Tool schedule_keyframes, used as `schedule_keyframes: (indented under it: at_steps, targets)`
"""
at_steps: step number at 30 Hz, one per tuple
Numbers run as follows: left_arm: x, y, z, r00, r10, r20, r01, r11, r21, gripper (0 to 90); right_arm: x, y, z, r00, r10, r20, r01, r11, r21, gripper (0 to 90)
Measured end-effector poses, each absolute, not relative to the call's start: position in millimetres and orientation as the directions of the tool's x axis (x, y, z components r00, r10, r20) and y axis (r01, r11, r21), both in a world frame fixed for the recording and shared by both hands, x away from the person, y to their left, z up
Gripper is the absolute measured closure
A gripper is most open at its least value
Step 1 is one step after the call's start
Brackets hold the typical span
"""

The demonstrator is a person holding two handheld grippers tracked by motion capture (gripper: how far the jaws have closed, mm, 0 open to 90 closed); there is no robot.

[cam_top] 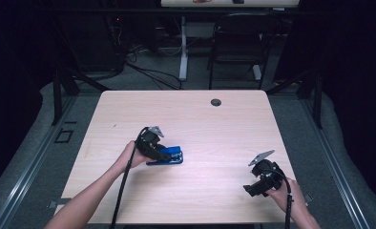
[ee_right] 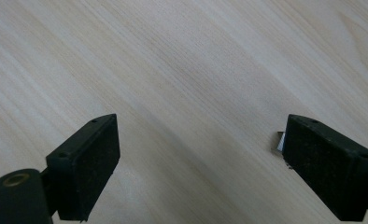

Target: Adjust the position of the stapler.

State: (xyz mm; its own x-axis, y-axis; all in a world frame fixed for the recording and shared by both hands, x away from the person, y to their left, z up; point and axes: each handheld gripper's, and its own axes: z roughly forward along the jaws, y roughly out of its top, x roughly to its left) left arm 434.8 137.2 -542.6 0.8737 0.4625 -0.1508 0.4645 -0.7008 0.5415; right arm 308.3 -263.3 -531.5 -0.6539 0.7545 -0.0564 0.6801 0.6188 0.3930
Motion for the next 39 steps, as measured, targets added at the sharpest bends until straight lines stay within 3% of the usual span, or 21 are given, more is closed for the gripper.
schedule_keyframes:
  at_steps: [24, 39]
  targets:
    - [426.2, 131.8, -542.7, 0.89, 0.435, -0.136, 0.438, -0.734, 0.519, 61.1, 308.5, -262.9, -532.7, -0.654, 0.754, -0.052, 0.681, 0.618, 0.394, 10.8]
    - [417.0, 121.6, -538.5, 0.904, 0.42, -0.079, 0.397, -0.757, 0.519, 66.5, 308.3, -263.9, -531.4, -0.656, 0.752, -0.062, 0.679, 0.624, 0.387, 11.1]
